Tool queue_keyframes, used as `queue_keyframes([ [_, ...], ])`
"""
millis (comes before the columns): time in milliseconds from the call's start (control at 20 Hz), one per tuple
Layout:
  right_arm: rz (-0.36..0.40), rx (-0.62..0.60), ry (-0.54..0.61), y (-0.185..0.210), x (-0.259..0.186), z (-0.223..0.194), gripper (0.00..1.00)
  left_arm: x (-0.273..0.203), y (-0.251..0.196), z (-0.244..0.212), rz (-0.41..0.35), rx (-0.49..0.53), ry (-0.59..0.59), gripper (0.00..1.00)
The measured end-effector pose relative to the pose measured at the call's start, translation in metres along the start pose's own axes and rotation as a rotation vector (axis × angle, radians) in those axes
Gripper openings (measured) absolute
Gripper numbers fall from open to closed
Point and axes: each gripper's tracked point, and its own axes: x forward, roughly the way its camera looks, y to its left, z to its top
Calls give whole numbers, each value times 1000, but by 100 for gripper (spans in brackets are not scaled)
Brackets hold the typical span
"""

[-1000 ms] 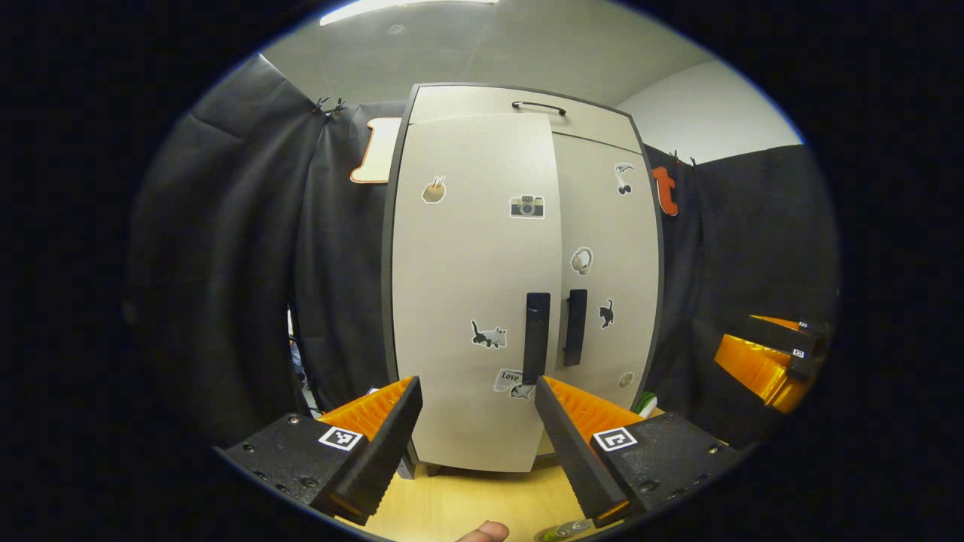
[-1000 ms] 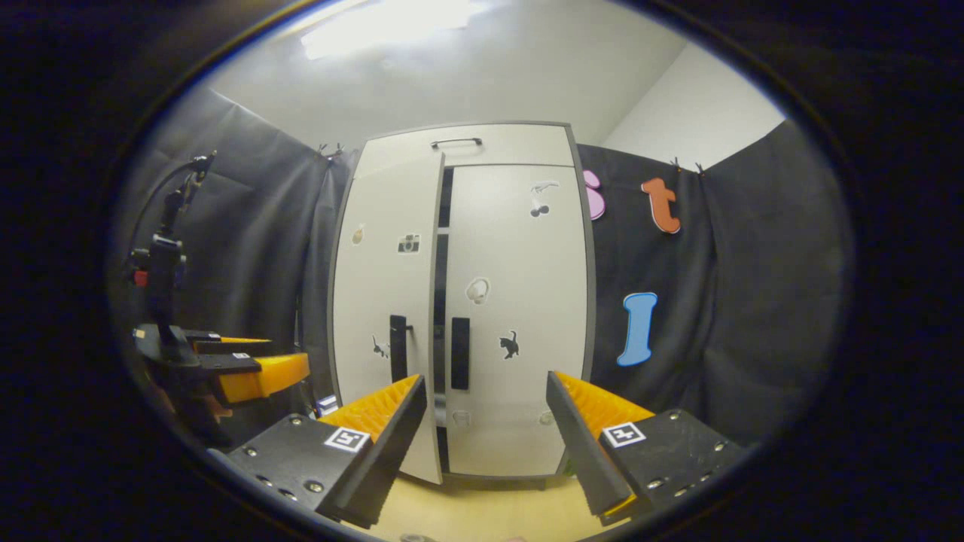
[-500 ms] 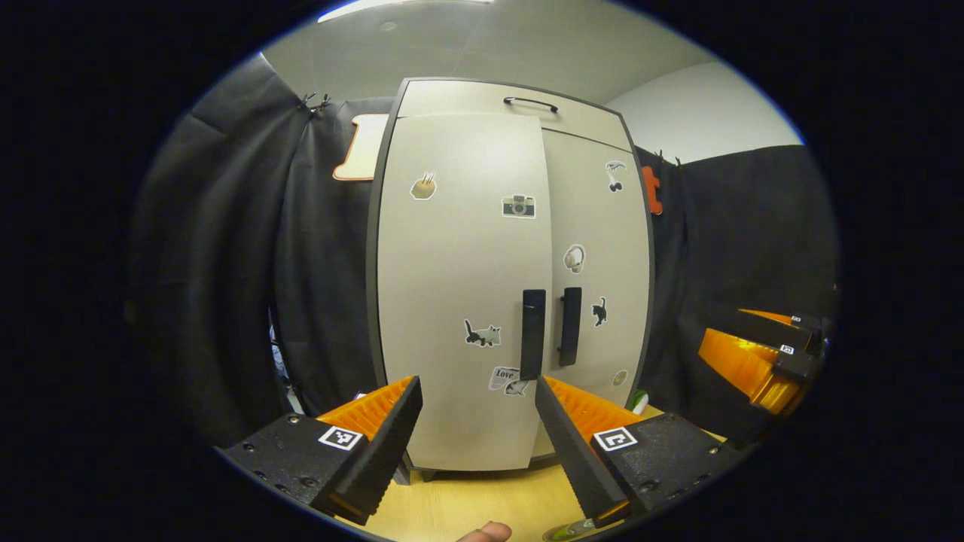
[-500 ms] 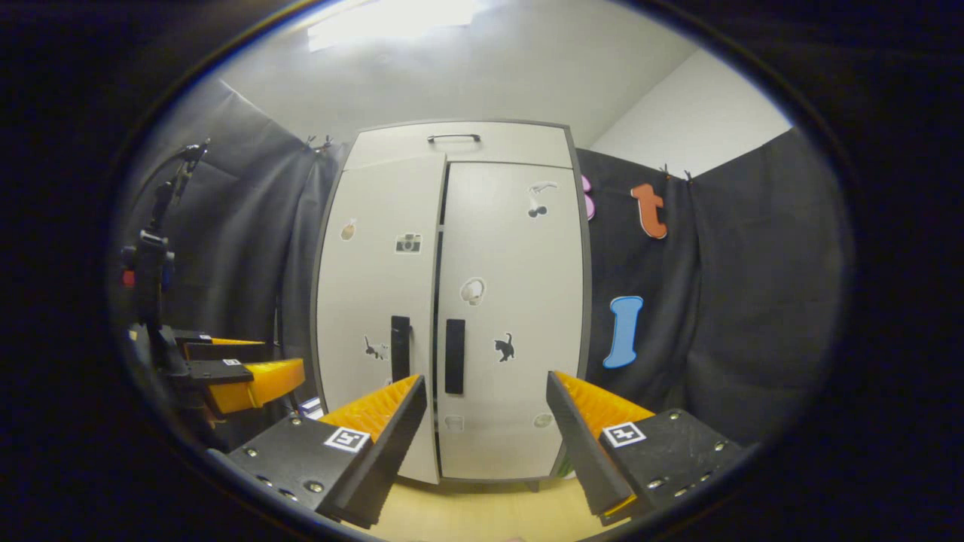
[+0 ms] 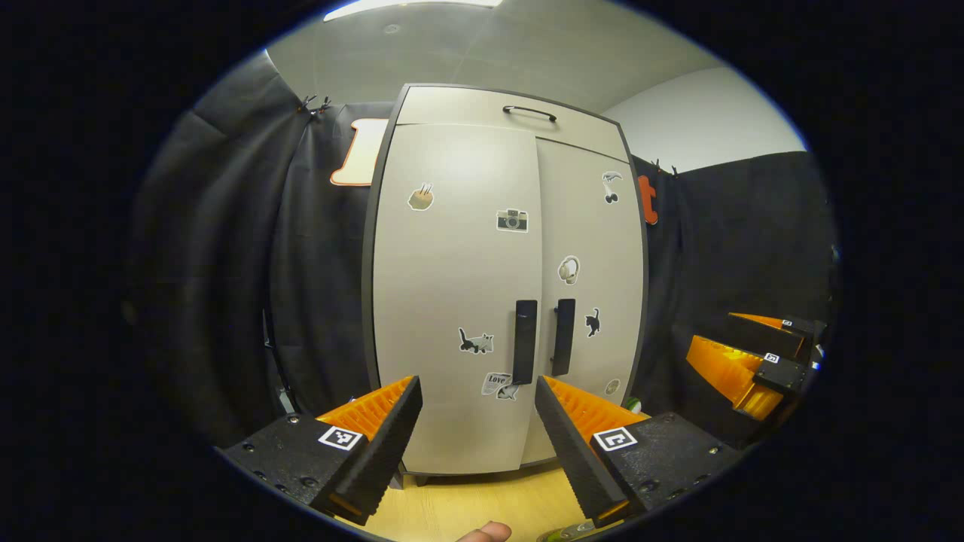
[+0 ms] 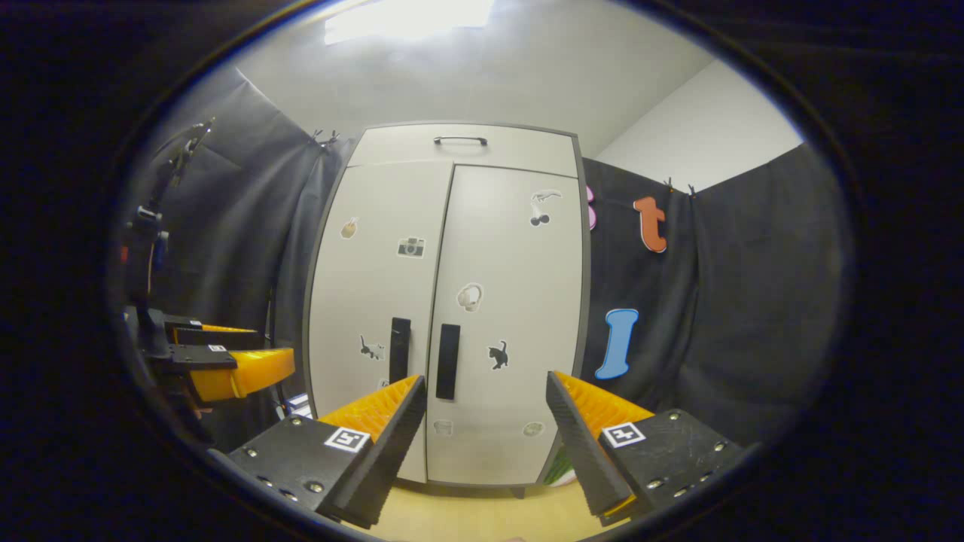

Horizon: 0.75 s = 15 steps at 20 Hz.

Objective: Grasp the bottle in the cabinet with the left hand and place it on the coaster, then close the right door with the right hand and the left door with the left hand.

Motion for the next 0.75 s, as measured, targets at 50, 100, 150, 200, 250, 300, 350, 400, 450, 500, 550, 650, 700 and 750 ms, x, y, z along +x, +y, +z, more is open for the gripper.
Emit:
queue_keyframes([
  [50, 7, 3, 1, 0, 1, 1, 96, -1, -2, 1, 3, 5, -3, 96],
  [100, 16, 5, -2, -1, 1, 3, 96, -2, -3, 1, 13, 11, -3, 96],
  [150, 23, 6, -9, -2, 1, 6, 93, -3, -5, 1, 19, 13, -4, 96],
  [200, 30, 5, -18, -3, 0, 8, 96, -4, -10, 2, 19, 8, -9, 96],
  [250, 37, 5, -26, -5, 0, 11, 96, -4, -14, 3, 16, 3, -9, 96],
  [300, 41, 4, -33, -6, 0, 12, 96, -5, -18, 2, 16, 1, -6, 95],
  [350, 46, 7, -35, -8, -1, 13, 96, -4, -22, 3, 15, 2, -4, 95],
  [400, 50, 12, -35, -9, -1, 12, 96, -5, -26, 4, 14, 7, -2, 96],
  [450, 55, 17, -31, -10, -2, 12, 96, -5, -29, 6, 18, 10, -6, 96],
  [500, 64, 21, -31, -10, -1, 12, 96, -5, -31, 8, 21, 11, -9, 96],
  [550, 79, 20, -27, -8, -2, 12, 96, -5, -33, 9, 28, 8, -13, 96],
  [650, 92, 3, -16, -11, -1, 7, 96, -5, -41, 9, 29, -10, -17, 95],
  [700, 93, -9, -13, -13, -1, 5, 96, -5, -44, 9, 29, -13, -16, 96],
  [750, 96, -22, -7, -15, -1, 2, 96, -5, -45, 9, 44, -15, -22, 95],
])
